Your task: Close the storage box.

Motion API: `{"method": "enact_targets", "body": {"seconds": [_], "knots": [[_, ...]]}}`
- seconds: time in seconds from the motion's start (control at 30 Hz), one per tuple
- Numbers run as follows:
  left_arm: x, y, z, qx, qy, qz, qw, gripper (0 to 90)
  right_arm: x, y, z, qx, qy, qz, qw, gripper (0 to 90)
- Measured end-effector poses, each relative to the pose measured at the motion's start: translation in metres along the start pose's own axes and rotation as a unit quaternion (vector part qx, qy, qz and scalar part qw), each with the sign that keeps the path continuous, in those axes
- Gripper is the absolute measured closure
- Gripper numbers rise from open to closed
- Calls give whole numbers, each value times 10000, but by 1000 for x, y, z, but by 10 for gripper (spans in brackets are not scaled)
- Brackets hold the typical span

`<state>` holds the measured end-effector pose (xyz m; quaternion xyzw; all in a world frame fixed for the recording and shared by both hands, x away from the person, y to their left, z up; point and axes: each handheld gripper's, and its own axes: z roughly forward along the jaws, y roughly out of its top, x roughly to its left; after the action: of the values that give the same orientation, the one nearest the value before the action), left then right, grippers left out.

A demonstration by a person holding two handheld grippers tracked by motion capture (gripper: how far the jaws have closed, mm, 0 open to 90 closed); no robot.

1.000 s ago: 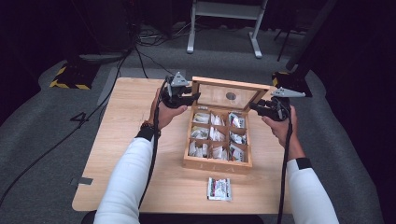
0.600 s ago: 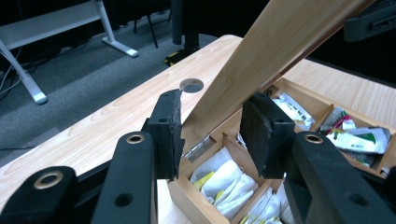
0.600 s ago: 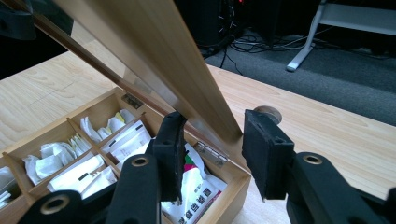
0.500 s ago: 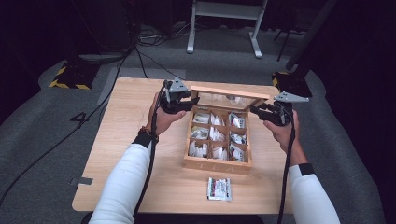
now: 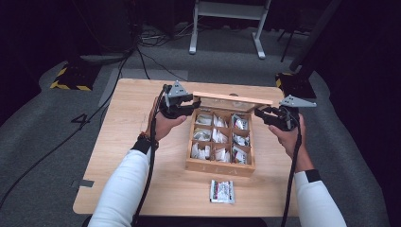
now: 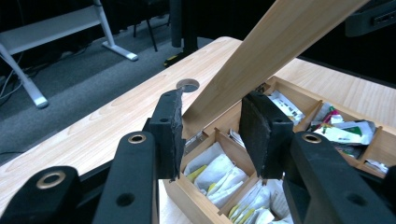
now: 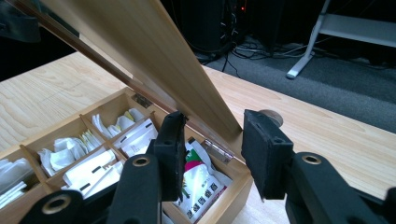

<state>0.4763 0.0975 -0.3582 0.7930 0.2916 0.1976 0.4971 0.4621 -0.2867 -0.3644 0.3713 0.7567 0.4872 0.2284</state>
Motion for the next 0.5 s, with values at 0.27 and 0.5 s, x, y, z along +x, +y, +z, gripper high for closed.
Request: {"method": "enact_targets", "body": {"seconds": [0.27,0.5], "knots": [[-3,0,-5,-12,-8,70,10000,608,3,0,-4,-8,-9,-66,10000,602],[-6,-2,-9,-38,-50,88,9999,604,7,0,-9,-23,-11,-160,9999,601]]}}
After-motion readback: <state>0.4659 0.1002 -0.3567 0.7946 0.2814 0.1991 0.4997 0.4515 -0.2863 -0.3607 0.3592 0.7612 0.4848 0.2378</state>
